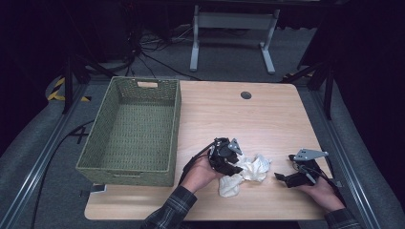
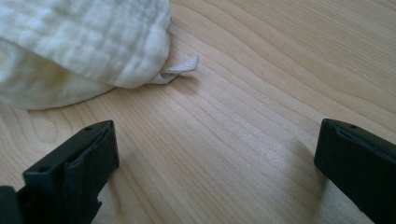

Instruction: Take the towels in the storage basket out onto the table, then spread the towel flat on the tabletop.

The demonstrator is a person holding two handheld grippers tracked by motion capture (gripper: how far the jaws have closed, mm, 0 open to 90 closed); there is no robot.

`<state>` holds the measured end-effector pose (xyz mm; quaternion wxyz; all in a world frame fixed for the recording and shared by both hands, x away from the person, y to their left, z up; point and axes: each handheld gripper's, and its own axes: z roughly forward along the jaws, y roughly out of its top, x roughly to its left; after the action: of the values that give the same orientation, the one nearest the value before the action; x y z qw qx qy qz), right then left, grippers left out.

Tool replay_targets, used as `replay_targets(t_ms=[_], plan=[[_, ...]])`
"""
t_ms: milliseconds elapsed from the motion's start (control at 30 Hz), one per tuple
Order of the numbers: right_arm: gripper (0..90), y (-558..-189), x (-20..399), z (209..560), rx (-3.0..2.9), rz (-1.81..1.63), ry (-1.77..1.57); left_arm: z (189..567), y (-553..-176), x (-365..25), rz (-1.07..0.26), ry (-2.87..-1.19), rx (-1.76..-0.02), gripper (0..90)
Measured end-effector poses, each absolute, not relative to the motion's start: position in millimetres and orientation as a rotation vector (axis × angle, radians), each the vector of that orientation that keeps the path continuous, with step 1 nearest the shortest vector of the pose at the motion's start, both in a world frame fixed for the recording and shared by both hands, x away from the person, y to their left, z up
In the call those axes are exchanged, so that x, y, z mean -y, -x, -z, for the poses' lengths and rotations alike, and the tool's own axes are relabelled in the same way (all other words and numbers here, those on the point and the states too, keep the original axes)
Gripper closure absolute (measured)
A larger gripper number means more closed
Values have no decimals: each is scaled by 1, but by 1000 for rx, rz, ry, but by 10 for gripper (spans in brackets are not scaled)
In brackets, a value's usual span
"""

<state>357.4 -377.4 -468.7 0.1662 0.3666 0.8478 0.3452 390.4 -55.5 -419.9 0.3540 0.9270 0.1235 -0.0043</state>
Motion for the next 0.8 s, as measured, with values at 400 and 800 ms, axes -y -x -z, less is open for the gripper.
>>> replay_targets(t_ms=[400, 800], plan=[[1, -358, 377, 469, -2416, -982, -1042, 419, -393, 52, 44, -2382, -359, 890], [402, -349, 368, 442, -2465, -1077, -891, 403, -403, 27, -54, -2233, -484, 893]])
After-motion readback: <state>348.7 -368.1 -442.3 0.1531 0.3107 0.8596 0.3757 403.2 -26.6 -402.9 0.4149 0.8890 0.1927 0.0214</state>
